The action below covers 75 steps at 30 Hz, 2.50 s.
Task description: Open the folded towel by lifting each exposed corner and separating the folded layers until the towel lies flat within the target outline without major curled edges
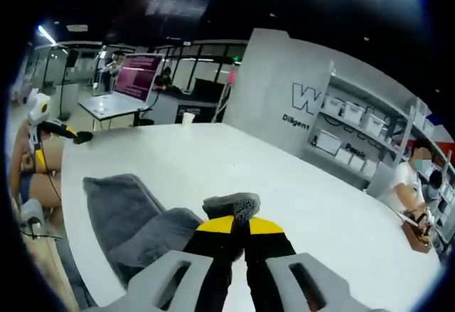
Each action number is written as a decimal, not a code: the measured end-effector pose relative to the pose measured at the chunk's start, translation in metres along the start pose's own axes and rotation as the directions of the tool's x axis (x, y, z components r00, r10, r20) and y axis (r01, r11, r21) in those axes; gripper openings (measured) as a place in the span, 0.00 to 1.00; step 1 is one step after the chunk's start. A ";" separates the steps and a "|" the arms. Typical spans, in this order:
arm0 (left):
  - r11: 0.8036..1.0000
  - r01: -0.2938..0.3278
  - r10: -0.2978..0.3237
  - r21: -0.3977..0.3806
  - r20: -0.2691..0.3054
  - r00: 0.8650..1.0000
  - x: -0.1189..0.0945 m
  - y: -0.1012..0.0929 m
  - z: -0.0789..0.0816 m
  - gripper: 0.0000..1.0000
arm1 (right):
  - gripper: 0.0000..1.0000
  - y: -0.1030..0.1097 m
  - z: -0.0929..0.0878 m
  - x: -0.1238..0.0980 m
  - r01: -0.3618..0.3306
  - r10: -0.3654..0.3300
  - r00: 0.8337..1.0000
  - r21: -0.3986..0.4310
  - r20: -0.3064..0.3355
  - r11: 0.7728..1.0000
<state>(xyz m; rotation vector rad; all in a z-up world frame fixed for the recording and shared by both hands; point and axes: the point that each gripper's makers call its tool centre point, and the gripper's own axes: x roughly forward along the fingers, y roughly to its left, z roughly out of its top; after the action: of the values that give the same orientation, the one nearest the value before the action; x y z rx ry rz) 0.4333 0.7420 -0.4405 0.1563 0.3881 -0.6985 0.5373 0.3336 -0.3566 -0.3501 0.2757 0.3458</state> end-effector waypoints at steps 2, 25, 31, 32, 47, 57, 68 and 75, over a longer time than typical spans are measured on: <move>1.000 -0.003 0.003 -0.001 -0.001 1.000 -0.001 0.001 -0.001 1.00 | 0.00 -0.006 -0.004 -0.002 0.015 -0.015 1.000 0.001 -0.006 1.000; 1.000 0.000 -0.001 -0.004 -0.024 1.000 0.003 0.000 -0.005 1.00 | 0.00 -0.117 -0.112 -0.073 0.235 -0.218 0.966 0.124 -0.142 0.964; 1.000 0.002 -0.002 -0.004 -0.033 0.999 0.004 -0.002 -0.007 1.00 | 0.00 -0.133 -0.133 -0.083 0.271 -0.245 0.955 0.148 -0.169 0.951; 1.000 0.002 -0.002 -0.004 -0.033 0.999 0.004 -0.002 -0.008 1.00 | 0.00 -0.134 -0.134 -0.083 0.273 -0.247 0.954 0.150 -0.171 0.950; 1.000 0.013 -0.013 -0.001 -0.048 0.999 0.007 -0.006 -0.010 1.00 | 0.00 -0.172 -0.224 -0.122 0.411 -0.338 0.883 0.191 -0.325 0.891; 1.000 0.019 -0.019 -0.003 -0.060 0.998 0.013 -0.007 -0.012 1.00 | 0.00 -0.202 -0.269 -0.128 0.481 -0.376 0.829 0.184 -0.413 0.857; 1.000 0.011 -0.011 -0.005 -0.061 0.998 0.015 -0.006 -0.013 0.99 | 0.00 -0.215 -0.291 -0.143 0.556 -0.442 0.785 0.178 -0.435 0.812; 1.000 0.022 -0.022 0.000 -0.070 0.997 0.019 -0.008 -0.015 0.99 | 0.00 -0.215 -0.304 -0.143 0.572 -0.445 0.769 0.184 -0.459 0.800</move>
<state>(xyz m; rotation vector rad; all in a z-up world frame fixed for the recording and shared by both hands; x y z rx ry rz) 0.4365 0.7287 -0.4620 0.1776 0.4577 -0.7163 0.4267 -0.0114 -0.5238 -0.1626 0.6099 -0.3295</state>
